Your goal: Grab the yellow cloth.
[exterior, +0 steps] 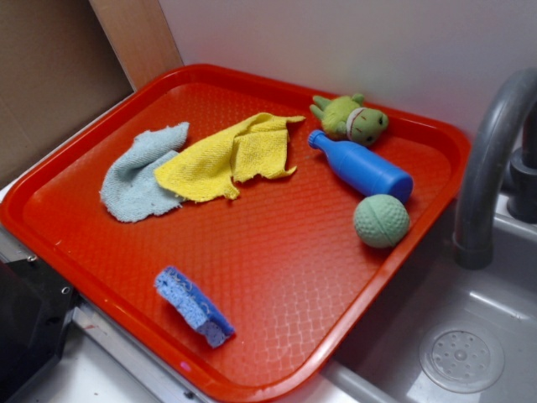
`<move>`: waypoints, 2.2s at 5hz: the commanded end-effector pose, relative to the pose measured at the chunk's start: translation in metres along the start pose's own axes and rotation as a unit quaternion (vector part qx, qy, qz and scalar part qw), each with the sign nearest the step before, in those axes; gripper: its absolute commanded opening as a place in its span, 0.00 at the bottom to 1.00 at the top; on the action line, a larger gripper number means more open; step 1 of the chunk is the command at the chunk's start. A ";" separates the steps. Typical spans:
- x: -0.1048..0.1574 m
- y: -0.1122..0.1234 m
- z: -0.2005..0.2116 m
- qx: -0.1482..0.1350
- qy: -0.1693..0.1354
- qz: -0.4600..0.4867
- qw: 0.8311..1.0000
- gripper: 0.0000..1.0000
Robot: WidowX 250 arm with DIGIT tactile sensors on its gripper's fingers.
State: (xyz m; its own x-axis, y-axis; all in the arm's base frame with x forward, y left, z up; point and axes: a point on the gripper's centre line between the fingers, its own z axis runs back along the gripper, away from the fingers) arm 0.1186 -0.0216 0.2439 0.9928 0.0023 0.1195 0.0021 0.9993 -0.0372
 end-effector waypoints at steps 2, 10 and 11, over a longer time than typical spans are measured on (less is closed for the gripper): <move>0.045 0.025 -0.043 0.018 -0.005 -0.044 0.999 1.00; 0.110 0.033 -0.223 0.010 -0.013 -0.150 0.989 0.00; 0.109 0.034 -0.215 0.005 -0.001 -0.157 0.988 0.00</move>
State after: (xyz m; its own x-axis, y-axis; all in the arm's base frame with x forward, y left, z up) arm 0.2400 0.0027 0.0282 0.9492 -0.3084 0.0624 0.3101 0.9505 -0.0205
